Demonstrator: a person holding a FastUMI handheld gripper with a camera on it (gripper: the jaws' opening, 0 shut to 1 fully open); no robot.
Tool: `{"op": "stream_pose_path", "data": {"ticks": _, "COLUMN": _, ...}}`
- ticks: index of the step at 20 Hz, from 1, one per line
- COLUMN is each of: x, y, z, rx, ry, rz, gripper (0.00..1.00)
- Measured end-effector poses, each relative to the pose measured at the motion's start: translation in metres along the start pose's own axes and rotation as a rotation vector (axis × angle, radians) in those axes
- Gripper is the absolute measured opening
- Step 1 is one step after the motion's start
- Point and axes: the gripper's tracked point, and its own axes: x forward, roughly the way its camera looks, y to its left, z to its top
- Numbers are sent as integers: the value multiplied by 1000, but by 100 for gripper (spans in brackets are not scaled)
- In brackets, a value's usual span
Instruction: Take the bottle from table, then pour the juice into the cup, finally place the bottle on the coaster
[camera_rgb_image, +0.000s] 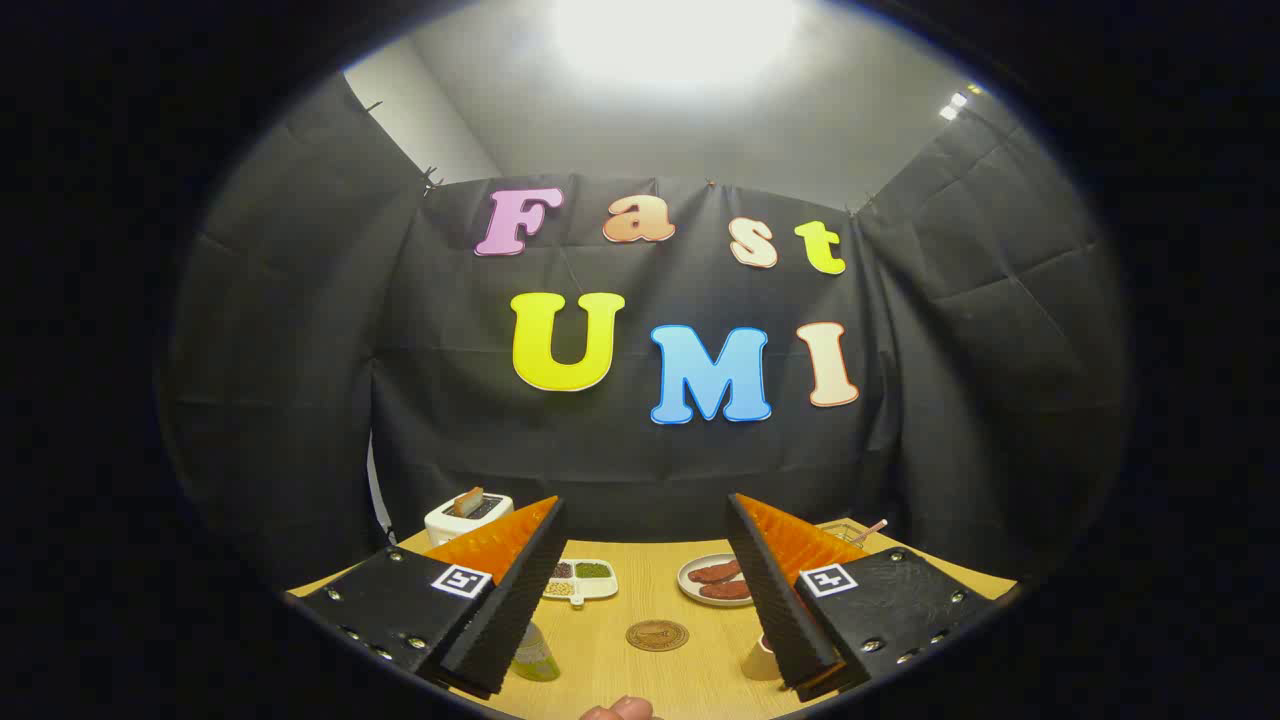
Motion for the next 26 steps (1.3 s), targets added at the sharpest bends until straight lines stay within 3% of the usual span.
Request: {"op": "stream_pose_path", "data": {"ticks": 26, "x": 6, "y": 6, "z": 1, "rx": 9, "ry": -39, "rz": 25, "gripper": 96}}
